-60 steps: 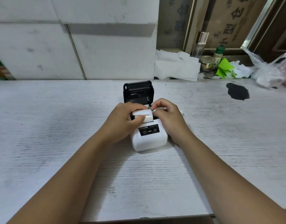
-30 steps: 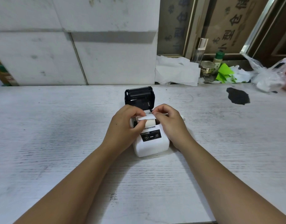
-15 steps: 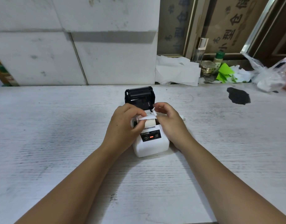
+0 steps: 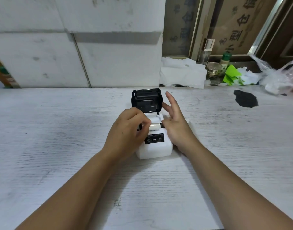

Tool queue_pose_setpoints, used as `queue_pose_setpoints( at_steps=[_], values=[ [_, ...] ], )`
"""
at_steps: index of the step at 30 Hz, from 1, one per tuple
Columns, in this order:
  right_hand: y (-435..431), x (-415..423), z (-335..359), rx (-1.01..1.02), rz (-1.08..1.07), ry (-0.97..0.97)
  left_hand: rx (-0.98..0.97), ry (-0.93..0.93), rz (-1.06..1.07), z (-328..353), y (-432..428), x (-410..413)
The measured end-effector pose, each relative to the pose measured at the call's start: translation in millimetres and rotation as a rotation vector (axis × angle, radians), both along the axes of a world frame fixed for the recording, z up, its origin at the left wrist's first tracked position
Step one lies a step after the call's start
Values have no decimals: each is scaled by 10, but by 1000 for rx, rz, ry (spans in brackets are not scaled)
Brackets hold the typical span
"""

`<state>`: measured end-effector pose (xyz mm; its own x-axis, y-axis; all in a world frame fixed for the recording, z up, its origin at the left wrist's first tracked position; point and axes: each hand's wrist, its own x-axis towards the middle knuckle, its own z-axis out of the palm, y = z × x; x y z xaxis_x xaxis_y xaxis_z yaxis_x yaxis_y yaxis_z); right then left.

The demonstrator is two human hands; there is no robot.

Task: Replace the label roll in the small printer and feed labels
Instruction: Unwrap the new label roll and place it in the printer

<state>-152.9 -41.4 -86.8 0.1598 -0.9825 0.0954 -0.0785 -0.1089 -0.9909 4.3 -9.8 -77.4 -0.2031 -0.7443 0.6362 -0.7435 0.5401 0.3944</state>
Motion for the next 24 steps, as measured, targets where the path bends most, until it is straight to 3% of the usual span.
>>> queue_pose_setpoints(
  at_steps=[6, 12, 24],
  values=[
    [-11, -20, 8, -19, -20, 66, 14, -74, -76, 22, 9, 50],
    [-3, -26, 9, -55, 24, 65, 35, -14, -68, -1, 39, 23],
    [33, -14, 85, -136, -58, 161, -8, -123, -47, 2, 17, -31]
  ],
)
